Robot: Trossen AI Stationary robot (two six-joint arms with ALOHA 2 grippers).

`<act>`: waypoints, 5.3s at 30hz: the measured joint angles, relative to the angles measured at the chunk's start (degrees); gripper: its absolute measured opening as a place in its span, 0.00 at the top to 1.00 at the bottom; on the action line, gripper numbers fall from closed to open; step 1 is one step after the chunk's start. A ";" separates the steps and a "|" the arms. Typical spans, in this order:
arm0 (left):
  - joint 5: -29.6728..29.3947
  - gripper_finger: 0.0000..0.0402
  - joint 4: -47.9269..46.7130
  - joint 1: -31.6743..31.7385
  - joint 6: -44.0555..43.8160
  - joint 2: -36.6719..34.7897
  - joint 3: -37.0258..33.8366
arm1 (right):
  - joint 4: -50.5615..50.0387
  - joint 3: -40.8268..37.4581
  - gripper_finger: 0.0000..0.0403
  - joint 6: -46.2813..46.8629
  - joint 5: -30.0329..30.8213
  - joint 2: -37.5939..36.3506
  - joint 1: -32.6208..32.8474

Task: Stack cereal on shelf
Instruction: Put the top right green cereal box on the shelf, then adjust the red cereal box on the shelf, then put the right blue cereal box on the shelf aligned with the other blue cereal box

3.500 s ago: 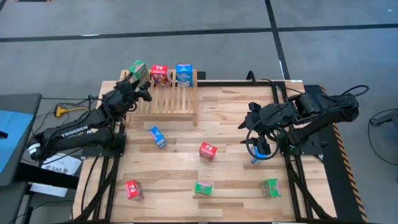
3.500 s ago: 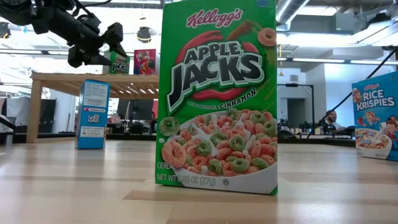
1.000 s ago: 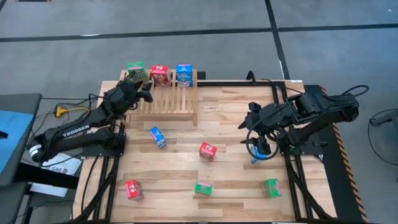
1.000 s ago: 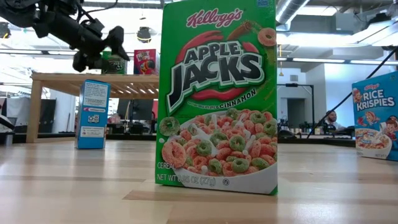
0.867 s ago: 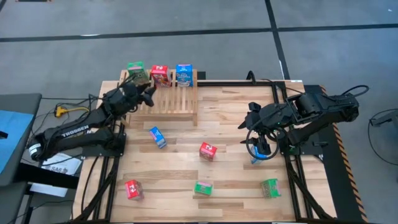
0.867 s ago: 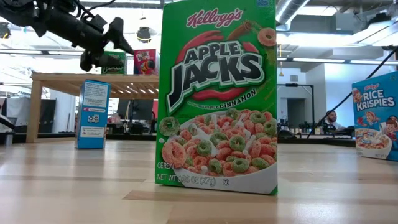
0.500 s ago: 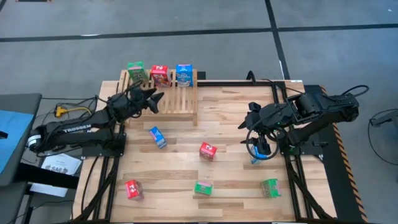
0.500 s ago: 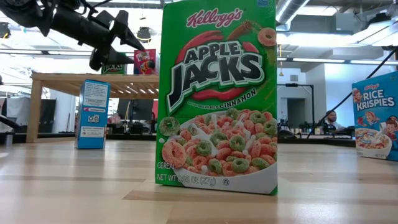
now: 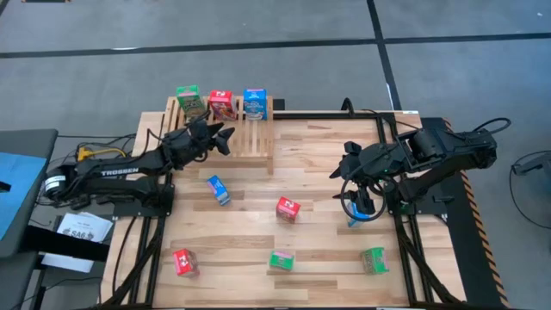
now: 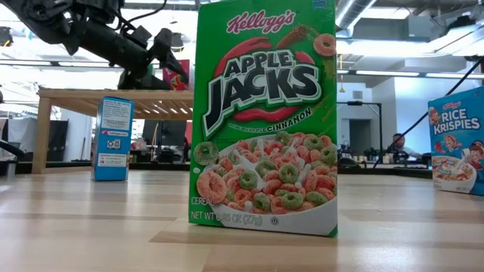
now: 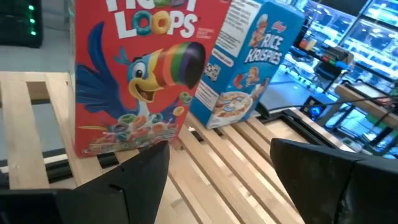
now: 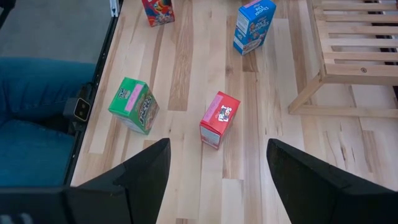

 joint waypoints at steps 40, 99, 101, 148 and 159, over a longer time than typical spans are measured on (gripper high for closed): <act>-9.80 0.33 -4.64 2.13 2.97 1.75 4.24 | 0.00 0.00 0.27 -0.07 -0.02 0.00 0.00; -3.67 0.33 -13.59 -2.54 3.01 6.33 15.94 | 0.01 0.00 0.27 -0.11 0.00 -0.02 -0.04; -5.01 0.33 -15.38 -2.51 3.02 7.50 16.95 | 0.00 0.00 0.27 -0.11 0.00 0.00 -0.04; 3.21 0.33 -16.19 -9.44 7.89 2.73 17.27 | -1.35 0.00 0.27 7.75 -0.02 0.00 0.02; 7.13 0.33 -16.45 -16.31 8.74 0.16 17.27 | -15.54 -4.28 0.27 27.51 0.04 -0.07 0.09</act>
